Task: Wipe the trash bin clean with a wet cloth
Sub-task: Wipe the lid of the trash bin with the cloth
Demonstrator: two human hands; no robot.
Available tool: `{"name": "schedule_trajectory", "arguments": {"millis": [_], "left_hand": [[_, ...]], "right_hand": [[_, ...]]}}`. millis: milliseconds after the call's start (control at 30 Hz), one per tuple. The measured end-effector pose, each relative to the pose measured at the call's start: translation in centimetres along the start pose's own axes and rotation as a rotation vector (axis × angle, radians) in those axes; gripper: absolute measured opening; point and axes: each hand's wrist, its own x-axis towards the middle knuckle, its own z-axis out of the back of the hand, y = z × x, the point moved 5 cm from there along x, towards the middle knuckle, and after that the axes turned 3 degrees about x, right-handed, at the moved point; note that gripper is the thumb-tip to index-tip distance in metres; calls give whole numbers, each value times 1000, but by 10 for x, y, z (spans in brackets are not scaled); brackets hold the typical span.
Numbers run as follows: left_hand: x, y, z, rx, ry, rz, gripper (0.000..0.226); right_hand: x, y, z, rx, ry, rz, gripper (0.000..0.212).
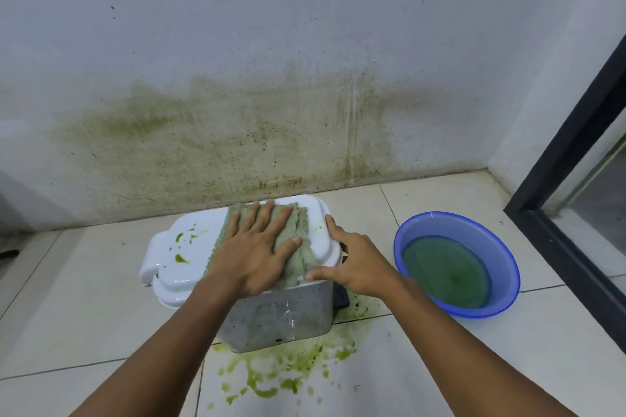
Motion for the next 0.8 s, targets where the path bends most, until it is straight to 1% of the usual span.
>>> {"name": "schedule_trajectory", "arguments": {"millis": [33, 100, 200, 267, 367, 433, 500, 600, 633, 733, 800], "left_hand": [[10, -5, 3, 7, 17, 35, 73], [29, -29, 5, 3, 44, 49, 69], [38, -57, 2, 12, 41, -21, 67], [30, -59, -4, 26, 27, -75, 70], [23, -53, -6, 26, 18, -104, 78], [29, -55, -5, 44, 10, -94, 76], [34, -59, -3, 59, 8, -88, 75], [29, -56, -2, 20, 0, -114, 78], [24, -51, -2, 6, -3, -120, 81], [6, -31, -3, -3, -17, -88, 88], [5, -21, -2, -7, -6, -37, 89]], "right_hand": [[0, -1, -1, 9, -4, -2, 132], [1, -1, -2, 39, -7, 6, 135], [2, -1, -1, 106, -17, 21, 141], [4, -2, 1, 104, -29, 30, 140], [5, -4, 1, 73, -35, 67, 128], [6, -8, 2, 77, -50, 73, 118], [4, -10, 2, 84, -76, 65, 102], [3, -13, 3, 108, -113, 41, 76], [2, -12, 2, 109, -117, 38, 77], [-2, -7, 2, 53, -113, 54, 117], [-5, -7, 0, 33, -118, 41, 128]]}}
